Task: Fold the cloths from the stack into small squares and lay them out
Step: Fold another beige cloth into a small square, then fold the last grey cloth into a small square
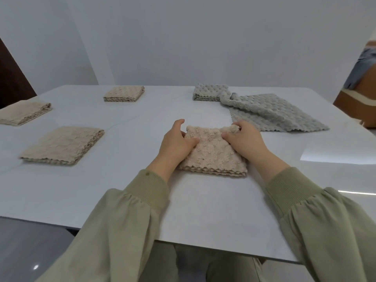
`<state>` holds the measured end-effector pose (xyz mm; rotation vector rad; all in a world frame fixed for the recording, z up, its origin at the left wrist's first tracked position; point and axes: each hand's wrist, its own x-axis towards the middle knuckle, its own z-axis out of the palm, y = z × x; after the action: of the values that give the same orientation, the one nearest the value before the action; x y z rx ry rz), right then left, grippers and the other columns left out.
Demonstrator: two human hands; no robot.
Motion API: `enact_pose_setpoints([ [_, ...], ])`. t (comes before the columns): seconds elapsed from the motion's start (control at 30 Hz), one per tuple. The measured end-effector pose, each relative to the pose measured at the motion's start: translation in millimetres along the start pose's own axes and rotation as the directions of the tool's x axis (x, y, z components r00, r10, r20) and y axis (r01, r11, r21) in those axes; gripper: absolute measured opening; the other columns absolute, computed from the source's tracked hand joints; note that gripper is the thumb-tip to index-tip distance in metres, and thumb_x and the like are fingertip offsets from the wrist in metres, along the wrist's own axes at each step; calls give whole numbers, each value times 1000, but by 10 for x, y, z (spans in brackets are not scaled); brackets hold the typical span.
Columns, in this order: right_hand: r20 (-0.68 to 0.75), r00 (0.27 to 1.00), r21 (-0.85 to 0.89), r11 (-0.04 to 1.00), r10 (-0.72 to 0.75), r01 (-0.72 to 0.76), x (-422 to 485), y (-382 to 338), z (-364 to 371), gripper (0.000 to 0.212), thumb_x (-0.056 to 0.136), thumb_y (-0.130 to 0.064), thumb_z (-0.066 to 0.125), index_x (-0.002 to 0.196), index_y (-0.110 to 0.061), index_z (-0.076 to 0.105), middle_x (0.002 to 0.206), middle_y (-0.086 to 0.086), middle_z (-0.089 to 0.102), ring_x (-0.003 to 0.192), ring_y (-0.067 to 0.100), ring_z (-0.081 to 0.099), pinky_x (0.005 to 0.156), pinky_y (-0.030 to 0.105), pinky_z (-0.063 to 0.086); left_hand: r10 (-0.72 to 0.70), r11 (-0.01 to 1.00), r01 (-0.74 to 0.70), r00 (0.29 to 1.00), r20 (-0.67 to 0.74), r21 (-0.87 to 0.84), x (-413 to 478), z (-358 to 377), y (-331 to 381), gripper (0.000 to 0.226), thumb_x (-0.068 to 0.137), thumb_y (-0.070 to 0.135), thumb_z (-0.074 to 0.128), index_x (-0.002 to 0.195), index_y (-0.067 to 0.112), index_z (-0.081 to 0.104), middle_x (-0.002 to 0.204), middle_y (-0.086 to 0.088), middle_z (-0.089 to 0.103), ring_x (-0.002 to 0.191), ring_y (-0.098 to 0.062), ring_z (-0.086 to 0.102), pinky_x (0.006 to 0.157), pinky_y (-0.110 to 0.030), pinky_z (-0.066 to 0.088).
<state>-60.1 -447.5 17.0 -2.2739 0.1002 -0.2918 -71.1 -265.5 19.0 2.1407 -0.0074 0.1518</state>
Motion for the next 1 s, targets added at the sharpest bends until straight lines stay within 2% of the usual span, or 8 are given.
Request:
enact_pose_setpoints([
  [0.17, -26, 997, -109, 992, -67, 64, -35, -28, 63, 52, 88, -30, 63, 133, -10, 45, 130, 9, 55, 119, 25, 51, 92, 30, 39, 143, 935, -113, 987, -67, 335, -46, 48, -40, 57, 88, 31, 62, 139, 21, 39, 131, -4, 49, 116, -22, 49, 96, -32, 40],
  [0.3, 1, 990, -404, 905, -142, 130, -17, -30, 102, 27, 90, -34, 53, 104, -11, 55, 101, 8, 59, 90, 26, 57, 67, 31, 42, 289, 836, -228, 956, -46, 499, -19, 11, 3, 44, 94, 30, 51, 136, 18, 46, 137, -3, 47, 127, -23, 36, 102, -34, 33],
  [0.43, -31, 996, -370, 927, -86, 69, 82, 2, 62, 35, 91, -39, 45, 78, -10, 60, 76, 5, 58, 75, 26, 54, 60, 29, 38, 332, 753, -385, 923, 196, 534, 21, 96, 184, 40, 99, 36, 35, 129, 17, 52, 133, -2, 53, 129, -26, 38, 105, -42, 34],
  [0.5, -108, 989, -309, 949, -102, 64, 151, 33, 32, 40, 92, -36, 41, 71, -9, 62, 74, 10, 60, 80, 32, 58, 62, 32, 40, 272, 676, -436, 897, 349, 594, -7, 183, 203, 49, 99, 45, 29, 141, 22, 37, 147, -2, 37, 138, -26, 26, 112, -45, 24],
  [0.6, -230, 956, -455, 889, -182, 60, 323, 186, -32, 36, 94, -32, 41, 110, -7, 62, 117, 18, 55, 113, 35, 45, 93, 41, 37, 179, 609, -476, 861, 475, 634, -14, 278, 127, 60, 94, 59, 22, 148, 39, 6, 159, 5, 3, 146, -21, -2, 116, -49, 1],
  [0.7, -239, 959, -559, 829, -150, -9, 519, 383, -92, 49, 93, -36, 41, 131, -5, 45, 143, 19, 36, 133, 35, 28, 111, 50, 21, 136, 591, -483, 849, 510, 646, 40, 262, 95, 61, 92, 63, 21, 147, 44, 3, 159, 7, 0, 146, -20, -5, 115, -53, -2],
  [0.83, -166, 986, -579, 810, -7, -92, 706, 513, -97, 67, 92, -48, 38, 145, -8, 25, 155, 16, 18, 143, 33, 9, 113, 59, 4, 123, 584, -485, 846, 519, 651, 80, 204, 90, 59, 92, 62, 23, 147, 44, 7, 159, 8, 3, 146, -18, -6, 115, -55, -2],
  [1.0, -168, 985, -611, 781, 36, -133, 786, 506, -68, 78, 88, -56, 42, 145, -6, 23, 149, 17, 31, 139, 35, 22, 109, 64, 6, 117, 574, -479, 851, 512, 665, 112, 103, 54, 59, 92, 62, 26, 146, 44, 10, 158, 9, 3, 145, -18, -9, 114, -55, -5],
])
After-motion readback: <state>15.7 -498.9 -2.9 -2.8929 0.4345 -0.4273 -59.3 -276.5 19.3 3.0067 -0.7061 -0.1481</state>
